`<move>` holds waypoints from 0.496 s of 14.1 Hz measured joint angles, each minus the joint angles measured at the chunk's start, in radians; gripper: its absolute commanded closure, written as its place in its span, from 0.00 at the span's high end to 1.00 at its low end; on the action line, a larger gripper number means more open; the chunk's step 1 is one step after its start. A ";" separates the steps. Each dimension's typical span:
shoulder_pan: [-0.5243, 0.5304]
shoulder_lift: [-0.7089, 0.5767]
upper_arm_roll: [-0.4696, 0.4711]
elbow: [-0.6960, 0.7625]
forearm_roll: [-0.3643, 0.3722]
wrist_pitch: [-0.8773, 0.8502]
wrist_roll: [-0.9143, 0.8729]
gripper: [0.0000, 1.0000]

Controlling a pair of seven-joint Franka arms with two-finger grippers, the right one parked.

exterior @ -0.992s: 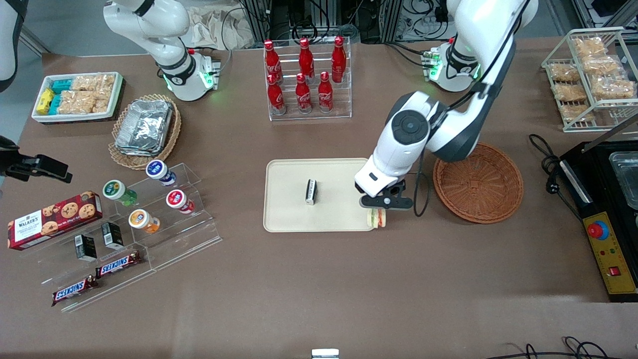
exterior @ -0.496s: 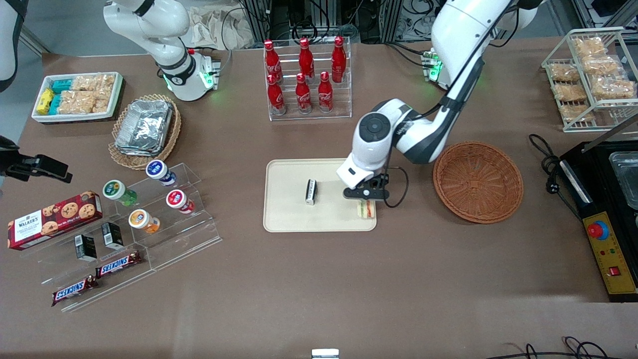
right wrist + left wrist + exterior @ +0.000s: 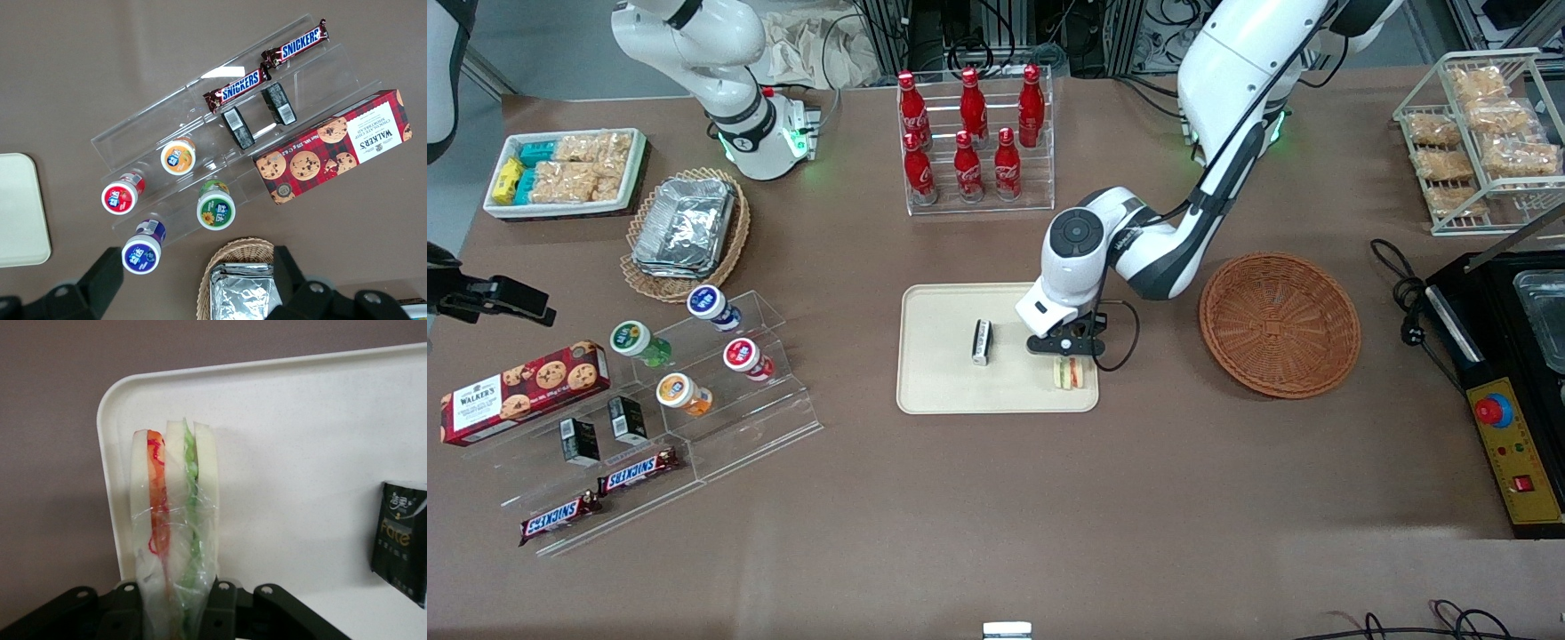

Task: Place sandwich from basket to tray
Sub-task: 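Lower the sandwich onto the tray beside the black packet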

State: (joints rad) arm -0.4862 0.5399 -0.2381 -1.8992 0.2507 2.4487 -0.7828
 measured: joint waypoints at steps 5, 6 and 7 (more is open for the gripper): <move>0.005 0.007 0.004 0.003 0.002 0.007 0.000 1.00; 0.005 0.007 0.004 0.005 0.002 0.007 0.000 1.00; 0.005 0.007 0.004 0.007 0.002 0.007 0.000 1.00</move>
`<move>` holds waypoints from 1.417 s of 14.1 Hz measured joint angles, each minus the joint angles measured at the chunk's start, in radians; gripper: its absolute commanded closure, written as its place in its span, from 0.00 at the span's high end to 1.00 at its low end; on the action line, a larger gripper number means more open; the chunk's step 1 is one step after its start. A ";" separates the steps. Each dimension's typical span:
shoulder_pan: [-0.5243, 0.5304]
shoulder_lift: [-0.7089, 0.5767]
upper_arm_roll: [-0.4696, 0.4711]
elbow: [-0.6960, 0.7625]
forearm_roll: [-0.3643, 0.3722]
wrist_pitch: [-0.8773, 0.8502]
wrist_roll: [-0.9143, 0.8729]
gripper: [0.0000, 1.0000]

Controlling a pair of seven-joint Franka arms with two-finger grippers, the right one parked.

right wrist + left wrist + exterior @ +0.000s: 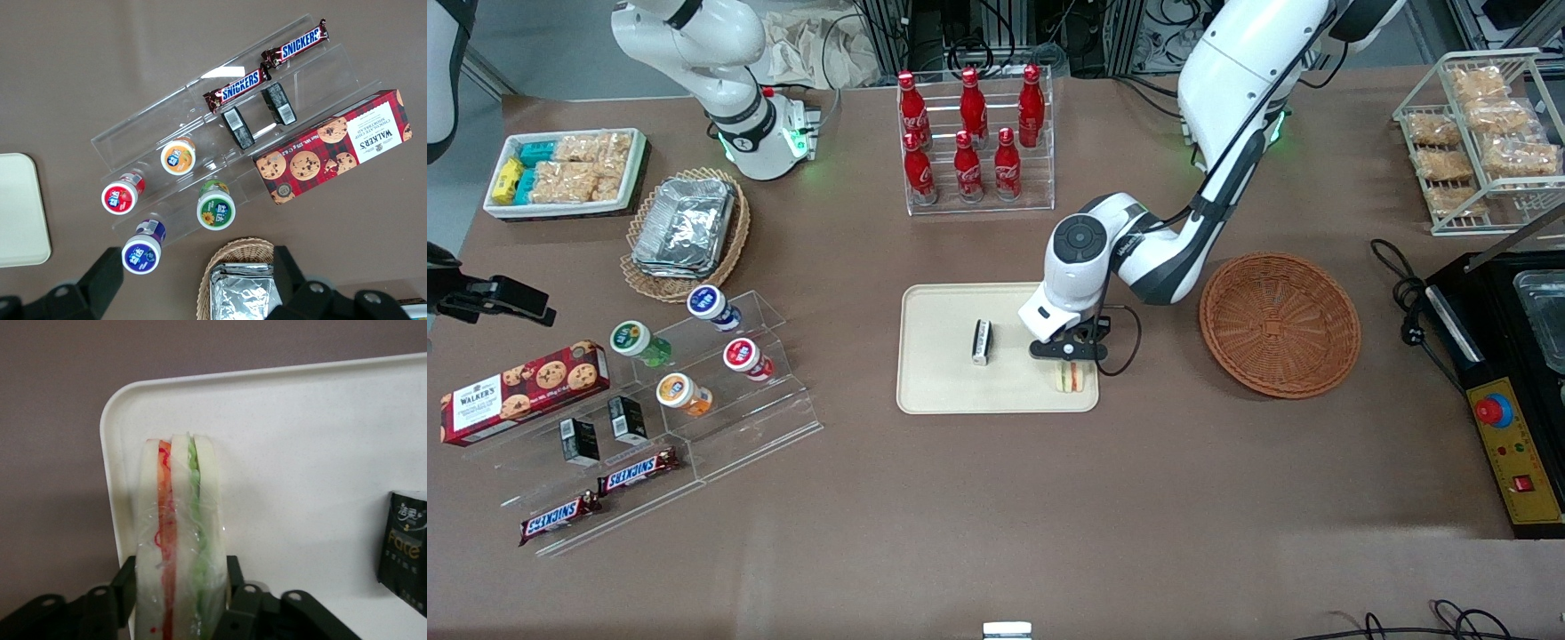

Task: Place sandwich from basket to tray

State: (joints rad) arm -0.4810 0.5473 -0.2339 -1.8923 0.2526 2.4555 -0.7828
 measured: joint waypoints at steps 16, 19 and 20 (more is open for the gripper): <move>0.268 -0.282 0.014 0.232 -0.089 -0.506 0.288 0.99; 0.383 -0.300 0.017 0.382 -0.138 -0.660 0.409 0.99; 0.421 -0.308 0.017 0.404 -0.150 -0.679 0.438 0.99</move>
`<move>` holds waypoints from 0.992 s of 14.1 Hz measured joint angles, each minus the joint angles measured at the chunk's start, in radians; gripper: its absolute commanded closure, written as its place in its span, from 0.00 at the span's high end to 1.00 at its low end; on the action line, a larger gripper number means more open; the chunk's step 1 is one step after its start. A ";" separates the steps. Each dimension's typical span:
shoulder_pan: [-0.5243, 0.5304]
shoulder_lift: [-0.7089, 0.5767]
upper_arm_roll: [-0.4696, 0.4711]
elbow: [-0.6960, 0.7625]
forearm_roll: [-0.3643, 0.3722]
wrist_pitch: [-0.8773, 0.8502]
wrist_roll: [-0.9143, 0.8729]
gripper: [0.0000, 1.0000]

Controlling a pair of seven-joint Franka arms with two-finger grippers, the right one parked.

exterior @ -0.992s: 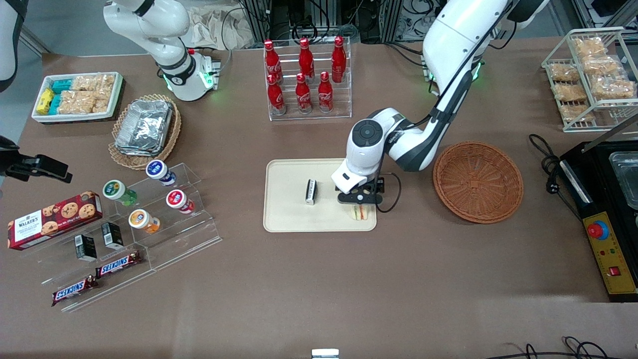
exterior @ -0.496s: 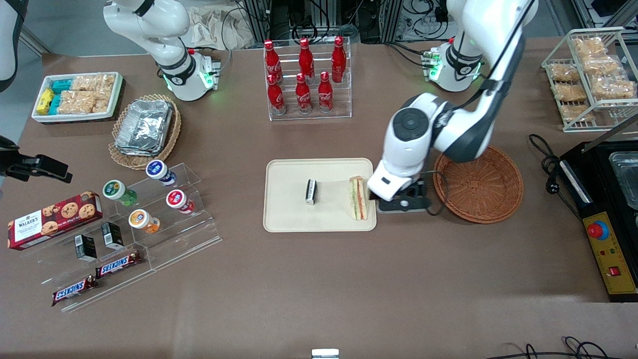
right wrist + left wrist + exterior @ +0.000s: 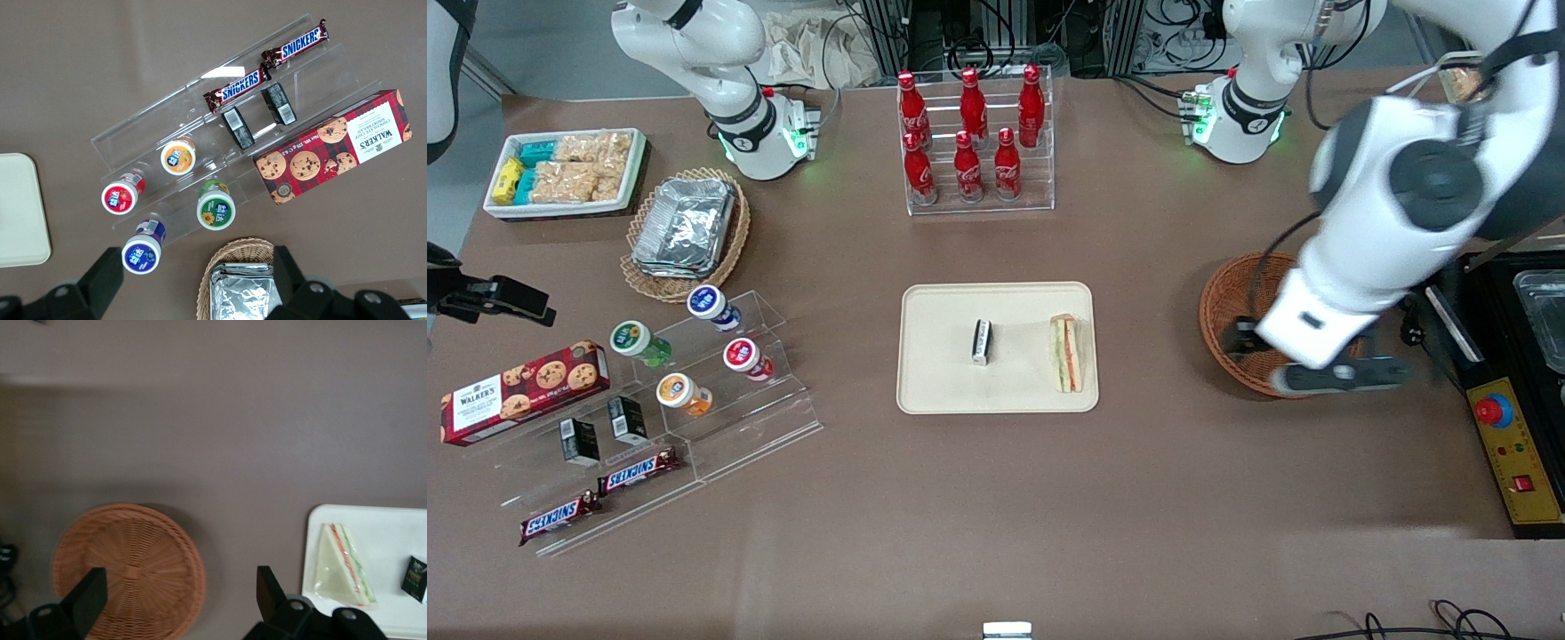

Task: Place sandwich from basket to tray

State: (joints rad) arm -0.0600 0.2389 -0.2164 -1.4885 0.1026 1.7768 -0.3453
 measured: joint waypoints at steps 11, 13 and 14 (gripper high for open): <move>0.235 -0.238 0.000 -0.145 -0.081 -0.056 0.150 0.99; 0.265 -0.245 0.000 -0.143 -0.109 -0.057 0.233 1.00; 0.273 -0.244 0.000 -0.138 -0.114 -0.059 0.253 1.00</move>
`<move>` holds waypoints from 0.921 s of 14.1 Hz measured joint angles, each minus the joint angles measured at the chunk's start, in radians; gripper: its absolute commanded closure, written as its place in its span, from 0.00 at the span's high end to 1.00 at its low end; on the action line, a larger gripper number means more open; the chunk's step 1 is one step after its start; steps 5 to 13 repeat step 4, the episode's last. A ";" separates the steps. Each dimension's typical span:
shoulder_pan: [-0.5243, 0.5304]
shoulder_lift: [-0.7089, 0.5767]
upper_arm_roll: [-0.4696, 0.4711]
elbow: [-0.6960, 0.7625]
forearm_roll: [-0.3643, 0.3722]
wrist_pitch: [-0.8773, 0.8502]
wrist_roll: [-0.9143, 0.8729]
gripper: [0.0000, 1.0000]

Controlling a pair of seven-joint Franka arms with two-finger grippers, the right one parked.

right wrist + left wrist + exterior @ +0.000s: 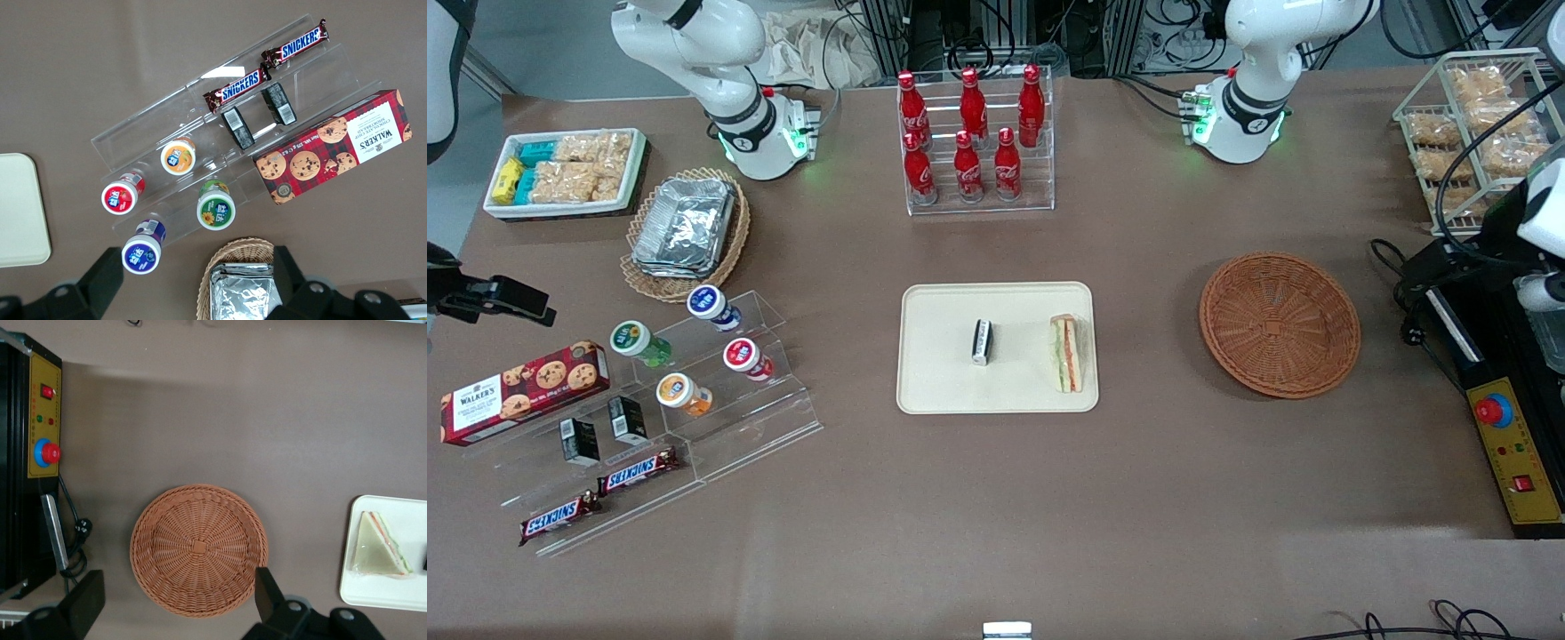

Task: Place sandwich from basket to tray

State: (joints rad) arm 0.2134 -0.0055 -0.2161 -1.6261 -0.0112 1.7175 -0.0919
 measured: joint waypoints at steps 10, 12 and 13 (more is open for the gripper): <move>0.002 0.001 -0.004 0.024 -0.002 -0.020 0.012 1.00; 0.002 0.001 -0.004 0.024 -0.002 -0.020 0.012 1.00; 0.002 0.001 -0.004 0.024 -0.002 -0.020 0.012 1.00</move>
